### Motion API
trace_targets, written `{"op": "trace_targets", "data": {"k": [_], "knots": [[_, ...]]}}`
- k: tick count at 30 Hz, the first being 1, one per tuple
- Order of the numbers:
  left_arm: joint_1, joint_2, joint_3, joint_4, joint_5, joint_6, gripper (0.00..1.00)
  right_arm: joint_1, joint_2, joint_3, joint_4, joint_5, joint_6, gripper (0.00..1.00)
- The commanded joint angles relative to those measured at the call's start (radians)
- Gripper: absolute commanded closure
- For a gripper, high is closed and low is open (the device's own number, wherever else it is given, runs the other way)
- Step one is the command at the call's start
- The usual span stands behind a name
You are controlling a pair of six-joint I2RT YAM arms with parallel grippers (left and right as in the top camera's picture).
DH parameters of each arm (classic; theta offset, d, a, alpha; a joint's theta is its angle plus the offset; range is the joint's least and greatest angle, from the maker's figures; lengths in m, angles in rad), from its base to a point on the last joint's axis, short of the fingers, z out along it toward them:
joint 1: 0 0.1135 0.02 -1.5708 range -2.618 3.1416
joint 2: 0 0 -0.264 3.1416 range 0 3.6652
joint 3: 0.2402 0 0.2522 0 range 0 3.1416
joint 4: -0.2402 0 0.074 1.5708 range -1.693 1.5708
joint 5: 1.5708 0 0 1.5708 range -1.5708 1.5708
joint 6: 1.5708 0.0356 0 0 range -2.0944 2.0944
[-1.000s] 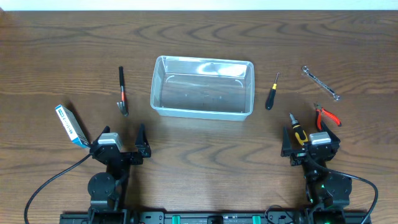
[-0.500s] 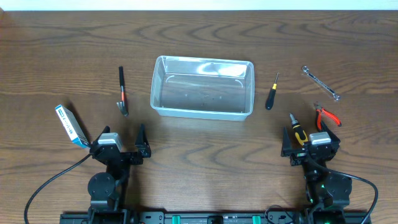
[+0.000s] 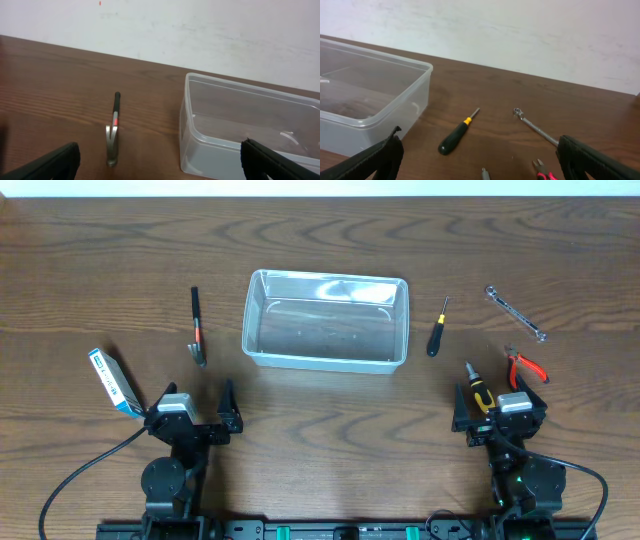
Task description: Pack container
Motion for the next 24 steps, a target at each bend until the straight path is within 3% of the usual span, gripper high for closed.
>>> {"op": "trace_targets", "data": {"k": [1,8,13,16,19,24], "knots": [[0.005,-0.010,-0.018,-0.031,-0.004,-0.005,0.02,0.008,-0.008,-0.002,-0.005,0.006,-0.003,0.01],[0.005,-0.010,-0.018,-0.031,-0.004,-0.005,0.02,0.009,-0.008,-0.002,0.000,-0.036,0.038,0.01],[0.005,-0.010,-0.018,-0.031,-0.004,-0.005,0.02,0.008,-0.005,-0.002,0.030,-0.062,0.384,0.01],[0.005,-0.010,-0.018,-0.031,-0.003,-0.005,0.02,0.008,-0.005,-0.002,0.030,-0.235,0.557,0.01],[0.005,-0.010,-0.018,-0.031,-0.004,-0.005,0.02,0.008,0.000,0.005,0.037,-0.414,0.587,0.01],[0.005,-0.010,-0.018,-0.028,-0.003,-0.005,0.02,0.008,0.056,0.133,0.014,-0.440,0.543,0.01]]}}
